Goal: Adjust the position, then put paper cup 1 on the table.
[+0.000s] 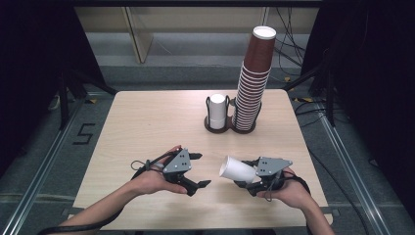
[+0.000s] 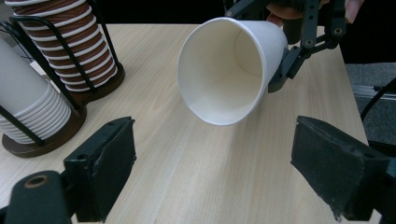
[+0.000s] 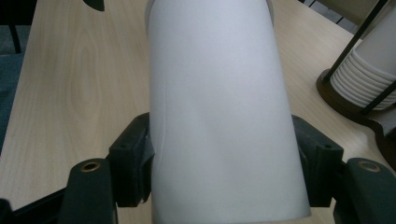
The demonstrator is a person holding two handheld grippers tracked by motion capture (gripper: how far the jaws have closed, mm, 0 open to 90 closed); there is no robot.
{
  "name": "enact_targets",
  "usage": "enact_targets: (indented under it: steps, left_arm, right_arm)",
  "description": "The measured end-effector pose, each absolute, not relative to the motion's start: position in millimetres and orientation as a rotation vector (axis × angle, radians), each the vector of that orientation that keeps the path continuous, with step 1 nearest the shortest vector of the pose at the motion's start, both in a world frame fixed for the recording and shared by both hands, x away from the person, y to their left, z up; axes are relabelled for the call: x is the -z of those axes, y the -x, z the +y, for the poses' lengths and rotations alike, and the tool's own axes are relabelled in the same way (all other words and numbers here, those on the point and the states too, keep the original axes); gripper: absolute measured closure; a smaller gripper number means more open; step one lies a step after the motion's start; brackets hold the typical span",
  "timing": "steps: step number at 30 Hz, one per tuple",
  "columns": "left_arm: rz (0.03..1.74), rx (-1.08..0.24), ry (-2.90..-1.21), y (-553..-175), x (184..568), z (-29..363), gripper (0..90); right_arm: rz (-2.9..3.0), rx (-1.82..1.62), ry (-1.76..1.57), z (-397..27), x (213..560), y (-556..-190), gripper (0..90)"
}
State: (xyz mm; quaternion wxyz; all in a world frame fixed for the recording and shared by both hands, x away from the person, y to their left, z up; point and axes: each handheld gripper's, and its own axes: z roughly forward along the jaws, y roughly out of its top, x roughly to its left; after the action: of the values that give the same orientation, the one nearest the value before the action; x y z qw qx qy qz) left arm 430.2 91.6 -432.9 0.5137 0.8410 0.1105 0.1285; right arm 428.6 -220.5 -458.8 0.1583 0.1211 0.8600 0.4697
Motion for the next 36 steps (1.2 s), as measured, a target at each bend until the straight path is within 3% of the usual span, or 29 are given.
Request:
enact_targets:
  steps: [30,36]
  left_arm:
    - [0.259,-0.227,-1.973,-425.5,428.8,82.1,11.9]
    - [0.256,-0.212,-1.972,-424.5,425.9,83.0,6.9]
  right_arm:
    - [2.42,-1.381,-0.4,-215.9,463.4,-418.2,33.4]
    - [2.402,-1.391,-0.407,-215.4,463.1,-415.1,33.4]
